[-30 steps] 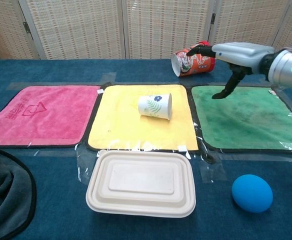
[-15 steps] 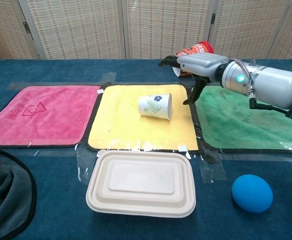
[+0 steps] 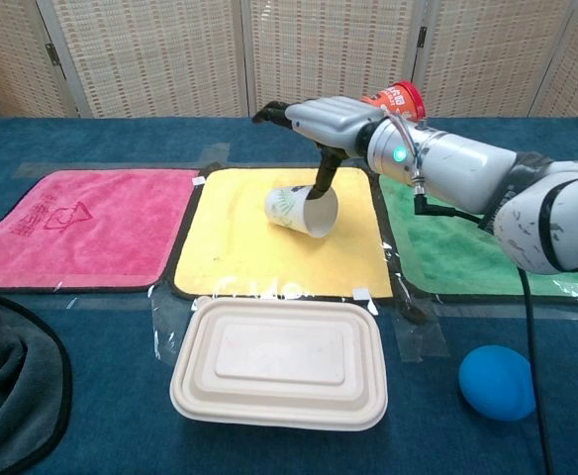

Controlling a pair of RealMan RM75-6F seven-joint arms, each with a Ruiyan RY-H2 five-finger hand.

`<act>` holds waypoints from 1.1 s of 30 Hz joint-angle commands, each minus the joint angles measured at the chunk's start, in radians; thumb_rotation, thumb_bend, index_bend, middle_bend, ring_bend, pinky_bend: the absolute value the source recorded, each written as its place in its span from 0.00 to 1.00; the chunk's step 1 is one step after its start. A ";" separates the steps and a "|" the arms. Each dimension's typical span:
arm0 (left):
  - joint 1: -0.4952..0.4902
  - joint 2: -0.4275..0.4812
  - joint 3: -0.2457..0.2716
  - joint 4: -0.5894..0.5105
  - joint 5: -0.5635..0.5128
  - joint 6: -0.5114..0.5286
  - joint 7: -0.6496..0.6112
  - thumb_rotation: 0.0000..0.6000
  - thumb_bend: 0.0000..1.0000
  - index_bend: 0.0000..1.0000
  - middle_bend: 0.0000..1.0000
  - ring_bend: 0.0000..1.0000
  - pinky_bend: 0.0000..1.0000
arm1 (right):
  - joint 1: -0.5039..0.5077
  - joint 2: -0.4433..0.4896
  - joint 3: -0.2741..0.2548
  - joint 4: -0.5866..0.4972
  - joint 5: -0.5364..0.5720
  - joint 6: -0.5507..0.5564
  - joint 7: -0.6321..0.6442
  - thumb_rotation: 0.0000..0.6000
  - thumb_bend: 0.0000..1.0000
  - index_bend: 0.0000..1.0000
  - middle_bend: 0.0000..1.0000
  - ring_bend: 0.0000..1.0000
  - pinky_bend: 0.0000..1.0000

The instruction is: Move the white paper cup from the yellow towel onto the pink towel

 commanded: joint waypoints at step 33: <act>0.010 0.000 0.010 0.003 0.006 -0.005 -0.020 1.00 0.58 0.21 0.14 0.14 0.00 | 0.001 0.023 -0.034 -0.012 0.078 -0.022 -0.074 1.00 0.23 0.00 0.05 0.09 0.01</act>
